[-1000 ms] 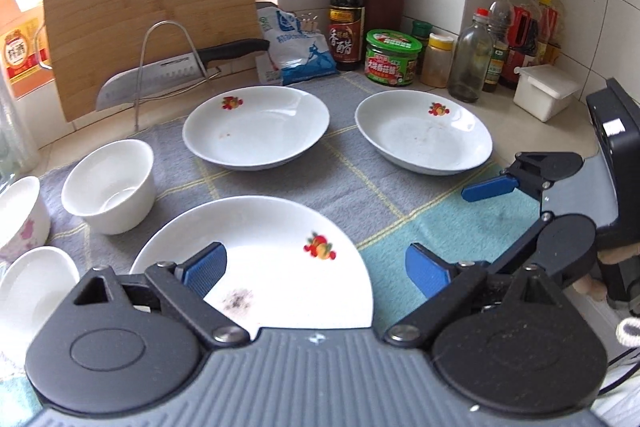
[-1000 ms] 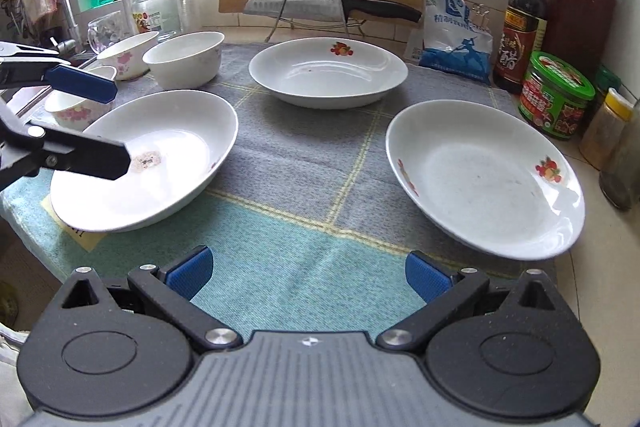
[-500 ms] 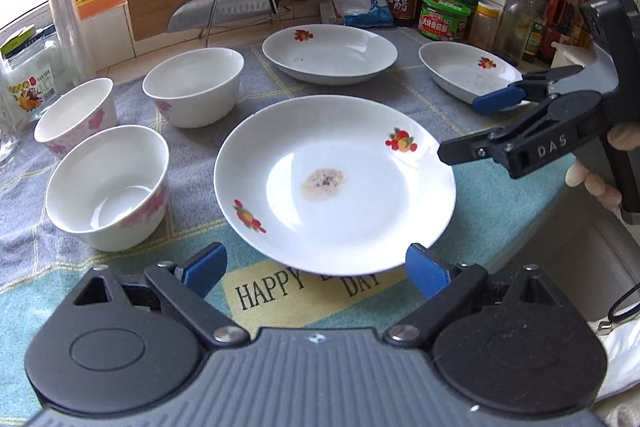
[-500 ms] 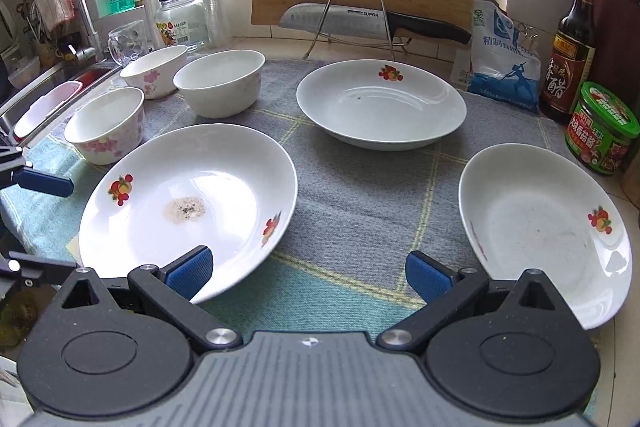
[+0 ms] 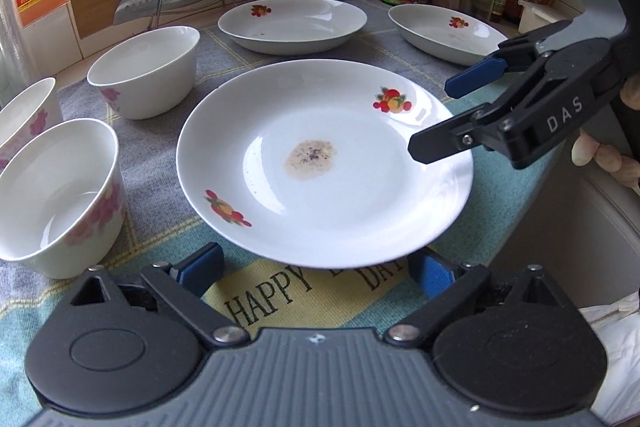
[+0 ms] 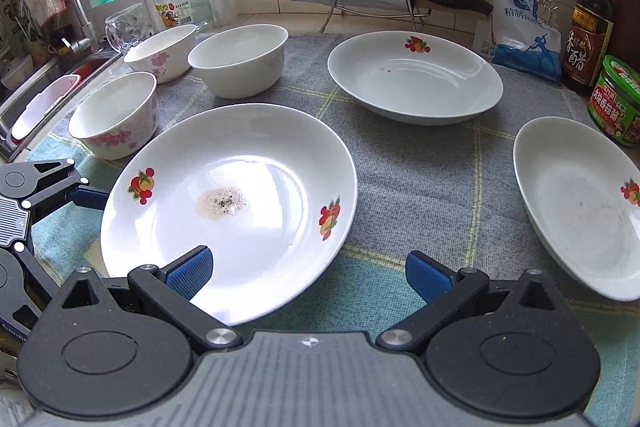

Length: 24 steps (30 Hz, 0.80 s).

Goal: Organize plates and bowls
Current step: 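Grasp the rim of the large stained white plate with the right tool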

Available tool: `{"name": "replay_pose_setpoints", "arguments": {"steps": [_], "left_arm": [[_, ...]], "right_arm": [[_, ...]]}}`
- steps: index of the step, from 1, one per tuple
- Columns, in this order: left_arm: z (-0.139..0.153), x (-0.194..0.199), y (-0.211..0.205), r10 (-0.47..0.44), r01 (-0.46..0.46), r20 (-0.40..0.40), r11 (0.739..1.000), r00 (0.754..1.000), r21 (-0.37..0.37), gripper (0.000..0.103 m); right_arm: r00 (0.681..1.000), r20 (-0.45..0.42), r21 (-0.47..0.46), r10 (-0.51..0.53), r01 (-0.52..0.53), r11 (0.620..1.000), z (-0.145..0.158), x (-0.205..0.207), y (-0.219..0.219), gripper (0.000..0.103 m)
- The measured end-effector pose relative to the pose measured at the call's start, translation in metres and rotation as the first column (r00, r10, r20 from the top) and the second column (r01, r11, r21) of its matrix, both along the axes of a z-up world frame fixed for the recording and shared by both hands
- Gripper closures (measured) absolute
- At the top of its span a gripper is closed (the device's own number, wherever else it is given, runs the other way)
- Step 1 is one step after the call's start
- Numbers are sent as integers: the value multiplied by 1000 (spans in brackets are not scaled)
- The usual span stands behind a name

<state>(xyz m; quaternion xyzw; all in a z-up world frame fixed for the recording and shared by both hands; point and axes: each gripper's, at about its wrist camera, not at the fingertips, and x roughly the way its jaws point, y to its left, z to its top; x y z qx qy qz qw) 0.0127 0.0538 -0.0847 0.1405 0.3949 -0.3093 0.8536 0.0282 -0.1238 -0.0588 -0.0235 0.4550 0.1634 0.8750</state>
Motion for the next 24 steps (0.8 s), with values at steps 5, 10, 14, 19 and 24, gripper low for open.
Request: {"name": "replay_pose_setpoints", "arguments": {"steps": [5, 10, 14, 19, 24], "left_arm": [[-3, 1, 1, -55, 55, 25, 998, 998, -1, 0], [-3, 5, 0, -58, 58, 36, 998, 998, -9, 0], [-4, 7, 1, -56, 57, 44, 998, 997, -18, 0], [-5, 7, 3, -60, 61, 57, 998, 997, -30, 0], [-5, 4, 3, -45, 48, 70, 998, 997, -41, 0]], "right_arm": [[999, -37, -5, -23, 23, 1000, -8, -1, 10, 0], [998, -55, -20, -23, 22, 1000, -16, 1, 17, 0], [998, -56, -25, -3, 2, 1000, -17, 9, 20, 0], [996, -79, -55, 35, -40, 998, -17, 17, 24, 0], [990, -112, -40, 86, -91, 995, -16, 26, 19, 0]]}}
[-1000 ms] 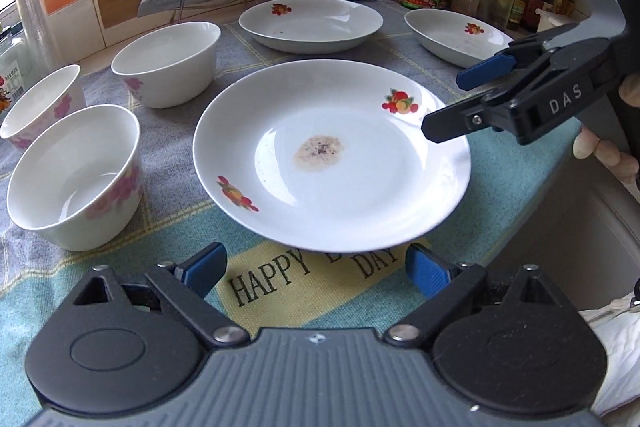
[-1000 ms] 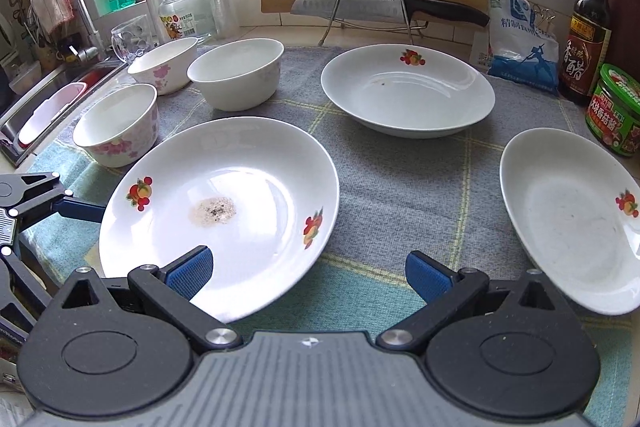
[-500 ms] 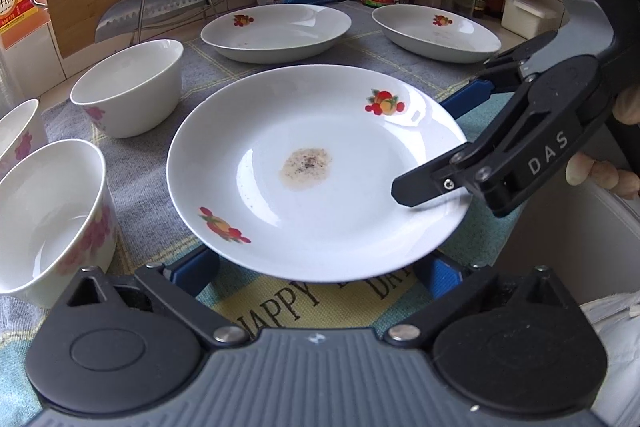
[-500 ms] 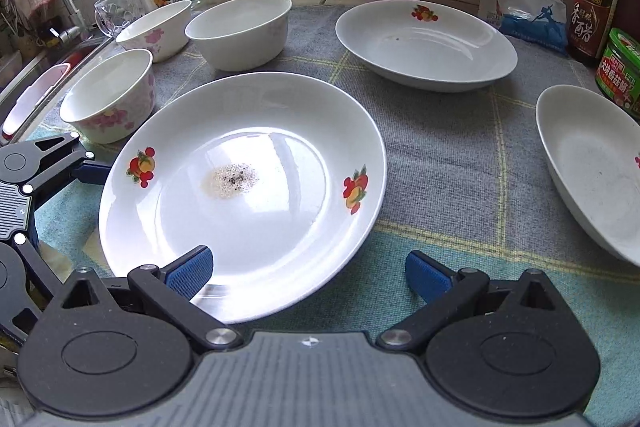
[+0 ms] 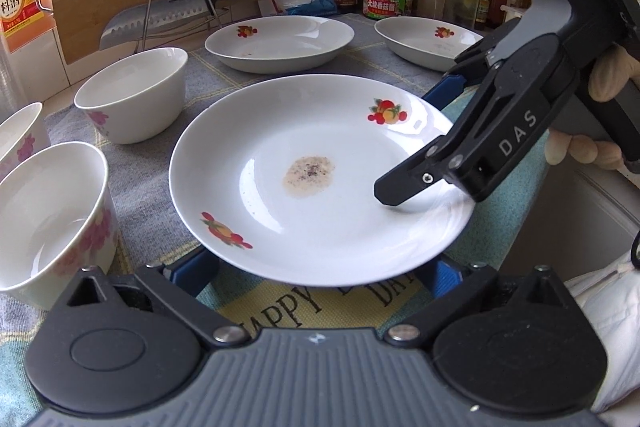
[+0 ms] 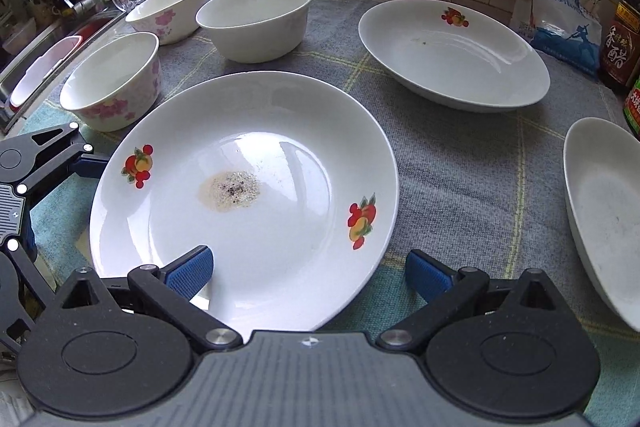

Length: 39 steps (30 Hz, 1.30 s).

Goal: Organize plates and bowls
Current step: 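Grasp the rim of the large stained white plate with the right tool, then lift the stained plate with the right tool and carry it toward the deep plate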

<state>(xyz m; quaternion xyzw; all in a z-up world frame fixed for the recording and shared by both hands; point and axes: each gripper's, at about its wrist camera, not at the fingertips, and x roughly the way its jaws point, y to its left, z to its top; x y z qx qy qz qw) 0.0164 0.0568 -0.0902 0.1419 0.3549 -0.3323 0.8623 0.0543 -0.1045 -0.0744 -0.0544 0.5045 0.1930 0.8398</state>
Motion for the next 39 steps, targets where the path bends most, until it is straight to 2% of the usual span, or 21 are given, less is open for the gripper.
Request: {"name": "replay_pose_setpoints", "arguments": {"steps": [3, 12, 20, 26, 29, 33, 39], "left_arm": [[-1, -2, 1, 9, -9, 10, 1000, 1000, -7, 0], [-2, -6, 4, 4, -3, 29, 1000, 1000, -22, 0], [-1, -1, 4, -33, 33, 20, 999, 999, -15, 0], [0, 1, 4, -61, 61, 19, 998, 998, -14, 0], [0, 2, 4, -74, 74, 18, 997, 997, -13, 0], [0, 2, 5, -85, 86, 19, 996, 996, -15, 0], [1, 3, 5, -93, 93, 17, 996, 996, -14, 0]], "right_arm": [[999, -23, 32, 29, -28, 999, 2, 10, -4, 0], [992, -18, 87, 124, -122, 989, 6, 41, -6, 0], [985, -45, 182, 165, -154, 971, 5, 63, -8, 0], [980, -83, 253, 179, -153, 955, 5, 71, -11, 0], [977, -126, 252, 169, -134, 958, 2, 77, -9, 0], [971, -158, 305, 182, -128, 944, 1, 81, -12, 0], [959, -216, 334, 184, -104, 937, 0, 89, -13, 0]]}}
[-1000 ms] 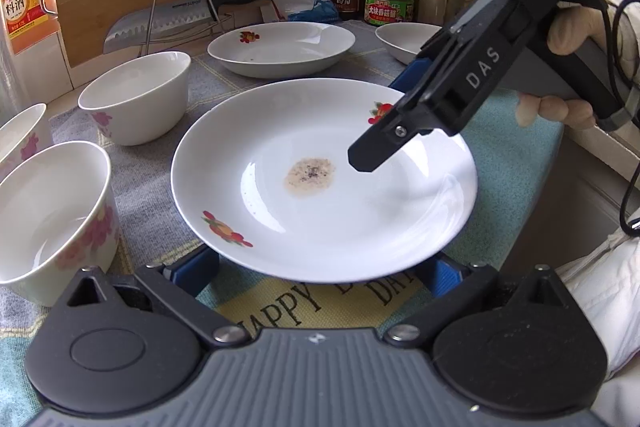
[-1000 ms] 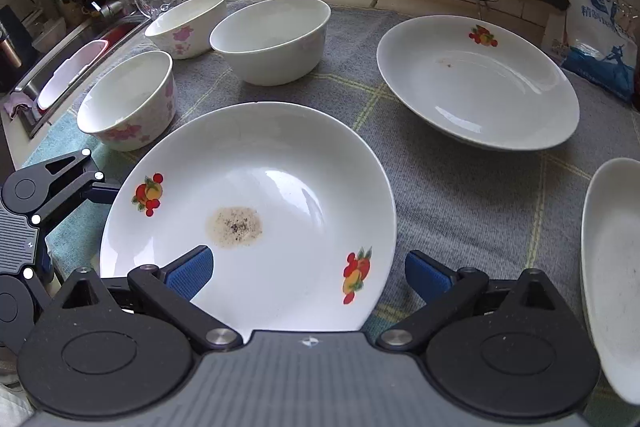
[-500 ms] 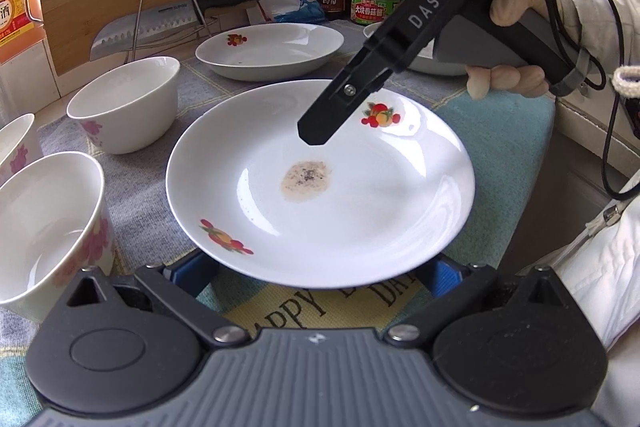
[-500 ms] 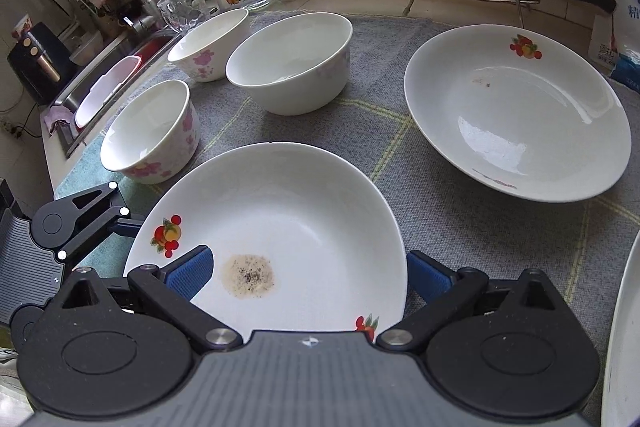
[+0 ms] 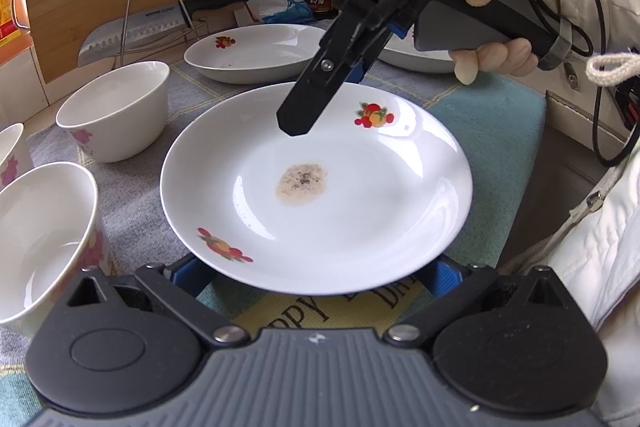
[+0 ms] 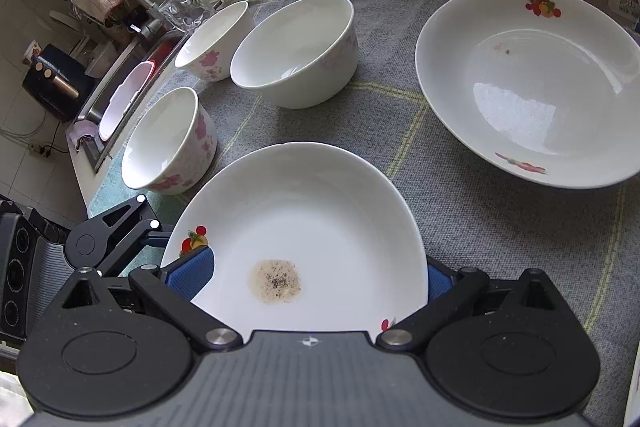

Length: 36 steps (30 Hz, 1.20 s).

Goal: Organize plates and bowls
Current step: 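Lift the stained plate with the right tool and carry it toward the deep plate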

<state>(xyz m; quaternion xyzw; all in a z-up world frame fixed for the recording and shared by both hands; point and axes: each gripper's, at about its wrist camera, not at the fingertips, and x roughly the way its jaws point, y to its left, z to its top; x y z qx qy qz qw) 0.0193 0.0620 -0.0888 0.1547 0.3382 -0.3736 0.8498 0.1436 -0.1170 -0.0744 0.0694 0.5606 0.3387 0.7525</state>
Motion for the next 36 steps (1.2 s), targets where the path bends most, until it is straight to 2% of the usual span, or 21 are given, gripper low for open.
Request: {"name": "replay_pose_setpoints", "arguments": {"steps": [18, 23, 36], "left_arm": [[3, 2, -4, 17, -16, -27, 999, 1000, 41, 1], [12, 2, -5, 26, -25, -44, 999, 999, 29, 1], [42, 7, -32, -5, 6, -13, 998, 1000, 62, 1]], "right_arm": [[999, -13, 16, 32, -31, 999, 5, 1, 0, 0], [1000, 2, 28, 31, -31, 999, 13, -2, -4, 0], [998, 67, 36, 21, -24, 999, 40, -9, -31, 0]]}}
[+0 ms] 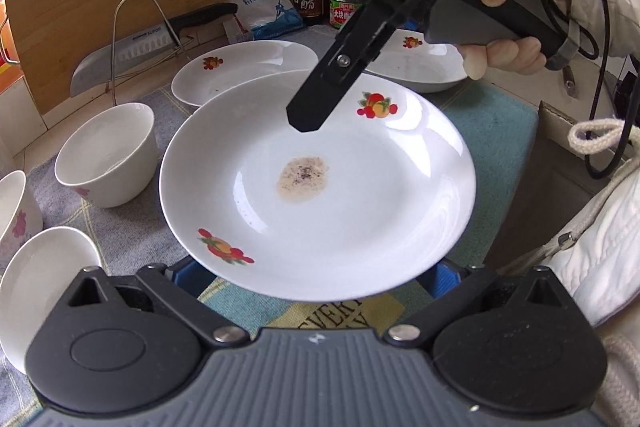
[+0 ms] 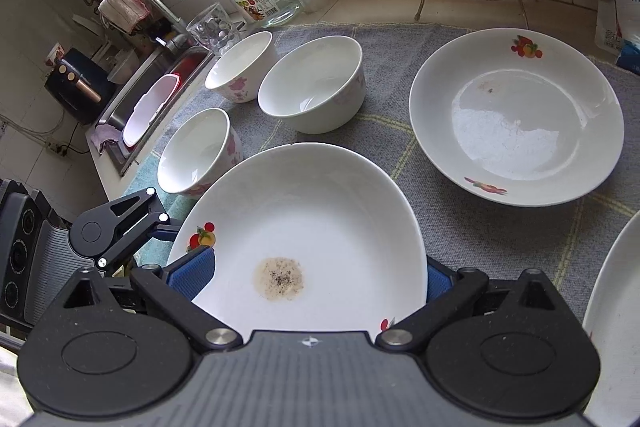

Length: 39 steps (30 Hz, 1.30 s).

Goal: Organize plates and bowls
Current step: 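Lift the stained plate with the right tool and carry it toward the deep plate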

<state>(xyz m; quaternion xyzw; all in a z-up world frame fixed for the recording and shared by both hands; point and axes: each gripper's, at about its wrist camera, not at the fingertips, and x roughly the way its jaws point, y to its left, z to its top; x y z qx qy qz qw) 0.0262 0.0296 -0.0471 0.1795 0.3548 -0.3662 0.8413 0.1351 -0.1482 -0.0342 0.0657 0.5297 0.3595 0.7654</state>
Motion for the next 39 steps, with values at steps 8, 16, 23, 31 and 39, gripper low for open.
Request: {"name": "replay_pose_setpoints", "arguments": {"steps": [8, 16, 23, 31, 39], "left_arm": [[14, 15, -31, -46, 46, 17, 999, 999, -3, 1], [22, 30, -68, -114, 115, 22, 993, 993, -11, 1], [18, 45, -105, -184, 184, 8, 983, 983, -17, 1], [12, 62, -149, -244, 244, -1, 970, 970, -19, 1], [1, 79, -176, -255, 255, -15, 967, 967, 0, 1]], "right_arm": [[997, 52, 2, -49, 49, 999, 16, -2, -34, 0], [989, 86, -6, -121, 122, 993, 24, -7, -77, 0], [976, 95, -16, -194, 197, 980, 22, -15, -121, 0], [956, 100, -22, -275, 279, 960, 16, -17, -169, 0], [945, 82, -9, -316, 317, 948, -1, -10, -200, 0]]}}
